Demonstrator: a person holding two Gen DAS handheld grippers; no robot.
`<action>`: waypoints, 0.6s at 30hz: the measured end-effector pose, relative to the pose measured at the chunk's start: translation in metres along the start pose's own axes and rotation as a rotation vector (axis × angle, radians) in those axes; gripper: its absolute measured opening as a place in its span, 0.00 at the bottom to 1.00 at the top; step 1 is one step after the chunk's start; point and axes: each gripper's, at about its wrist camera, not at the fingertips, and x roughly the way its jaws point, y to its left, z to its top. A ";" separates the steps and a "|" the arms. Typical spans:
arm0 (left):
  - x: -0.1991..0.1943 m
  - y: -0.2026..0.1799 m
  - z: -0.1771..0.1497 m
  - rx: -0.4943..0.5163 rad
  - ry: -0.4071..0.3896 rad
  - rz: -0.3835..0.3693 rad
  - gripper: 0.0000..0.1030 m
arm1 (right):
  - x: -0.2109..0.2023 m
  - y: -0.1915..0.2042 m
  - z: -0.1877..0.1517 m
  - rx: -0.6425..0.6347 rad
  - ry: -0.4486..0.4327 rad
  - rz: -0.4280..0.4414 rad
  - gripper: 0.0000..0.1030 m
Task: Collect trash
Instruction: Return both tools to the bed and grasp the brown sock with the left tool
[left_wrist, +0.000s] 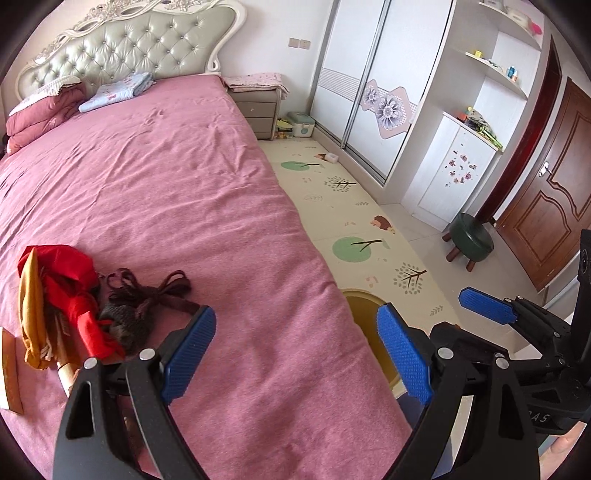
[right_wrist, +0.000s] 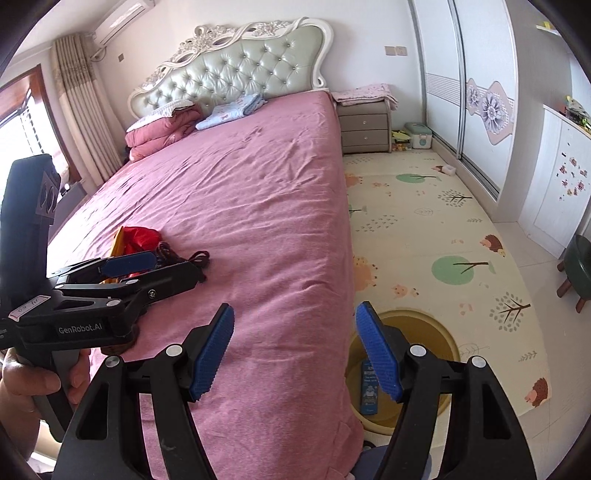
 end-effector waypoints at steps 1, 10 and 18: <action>-0.004 0.007 -0.003 -0.007 -0.005 0.012 0.86 | 0.002 0.007 0.001 -0.010 0.001 0.008 0.65; -0.038 0.073 -0.032 -0.097 -0.024 0.099 0.86 | 0.023 0.071 -0.004 -0.088 0.039 0.084 0.65; -0.056 0.120 -0.061 -0.155 -0.011 0.164 0.86 | 0.039 0.116 -0.006 -0.130 0.051 0.138 0.63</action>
